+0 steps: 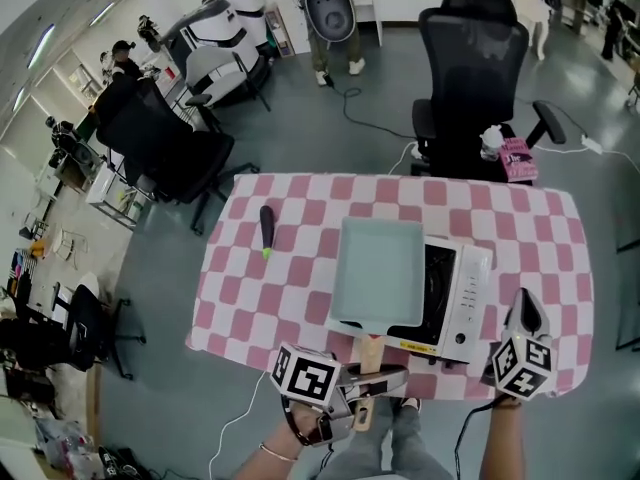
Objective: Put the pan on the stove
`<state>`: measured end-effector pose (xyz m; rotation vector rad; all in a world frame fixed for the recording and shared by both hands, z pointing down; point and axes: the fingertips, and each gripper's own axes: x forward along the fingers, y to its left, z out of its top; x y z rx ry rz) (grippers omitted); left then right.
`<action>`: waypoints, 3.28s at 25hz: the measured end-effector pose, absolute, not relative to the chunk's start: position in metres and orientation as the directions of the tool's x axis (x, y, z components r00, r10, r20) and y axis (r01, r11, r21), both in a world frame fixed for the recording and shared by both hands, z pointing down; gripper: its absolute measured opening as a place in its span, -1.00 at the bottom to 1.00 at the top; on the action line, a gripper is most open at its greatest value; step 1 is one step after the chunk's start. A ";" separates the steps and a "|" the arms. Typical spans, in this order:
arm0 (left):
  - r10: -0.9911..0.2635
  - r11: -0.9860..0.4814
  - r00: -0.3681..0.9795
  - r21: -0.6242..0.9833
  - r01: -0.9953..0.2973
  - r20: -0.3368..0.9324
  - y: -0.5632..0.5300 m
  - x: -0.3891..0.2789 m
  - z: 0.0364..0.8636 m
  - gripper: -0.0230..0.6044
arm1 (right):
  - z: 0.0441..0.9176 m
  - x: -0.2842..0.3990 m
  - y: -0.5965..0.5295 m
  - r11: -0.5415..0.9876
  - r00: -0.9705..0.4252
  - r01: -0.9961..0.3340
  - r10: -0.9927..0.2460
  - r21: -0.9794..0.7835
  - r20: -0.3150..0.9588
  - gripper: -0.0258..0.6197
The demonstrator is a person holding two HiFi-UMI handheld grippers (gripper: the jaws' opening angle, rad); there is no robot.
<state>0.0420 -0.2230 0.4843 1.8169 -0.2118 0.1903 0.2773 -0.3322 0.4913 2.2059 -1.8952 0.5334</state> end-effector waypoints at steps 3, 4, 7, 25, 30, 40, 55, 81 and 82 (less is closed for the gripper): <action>-0.016 -0.251 0.971 0.939 -0.234 0.237 -0.220 0.048 0.487 -0.71 | 0.496 0.286 -0.332 -0.185 0.134 -0.978 -0.912 -0.096 0.389 -0.89; -0.006 -0.254 0.972 0.939 -0.230 0.236 -0.219 0.050 0.488 -0.71 | 0.499 0.288 -0.332 -0.190 0.138 -0.977 -0.910 -0.098 0.391 -0.89; 0.025 -0.264 0.969 0.936 -0.231 0.246 -0.216 0.053 0.492 -0.71 | 0.508 0.295 -0.332 -0.207 0.150 -0.973 -0.905 -0.106 0.398 -0.89; 0.121 -0.282 0.951 0.929 -0.241 0.284 -0.215 0.061 0.520 -0.71 | 0.545 0.308 -0.333 -0.242 0.162 -0.962 -0.882 -0.129 0.442 -0.89; 0.128 -0.291 0.949 0.926 -0.241 0.287 -0.216 0.058 0.522 -0.71 | 0.549 0.306 -0.330 -0.249 0.165 -0.960 -0.877 -0.132 0.452 -0.89; 0.147 -0.279 0.958 0.940 -0.199 0.246 -0.217 0.058 0.524 -0.71 | 0.553 0.304 -0.330 -0.259 0.175 -0.957 -0.874 -0.130 0.453 -0.89; 0.155 -0.266 0.962 0.948 -0.177 0.223 -0.212 0.061 0.534 -0.72 | 0.564 0.303 -0.331 -0.270 0.186 -0.955 -0.868 -0.122 0.461 -0.89; 0.130 -0.144 0.985 0.985 -0.095 0.114 -0.218 0.060 0.529 -0.65 | 0.570 0.291 -0.325 -0.251 0.169 -0.962 -0.859 -0.108 0.484 -0.89; 0.131 -0.142 0.985 0.986 -0.090 0.109 -0.217 0.060 0.529 -0.58 | 0.570 0.291 -0.324 -0.251 0.169 -0.962 -0.859 -0.108 0.484 -0.89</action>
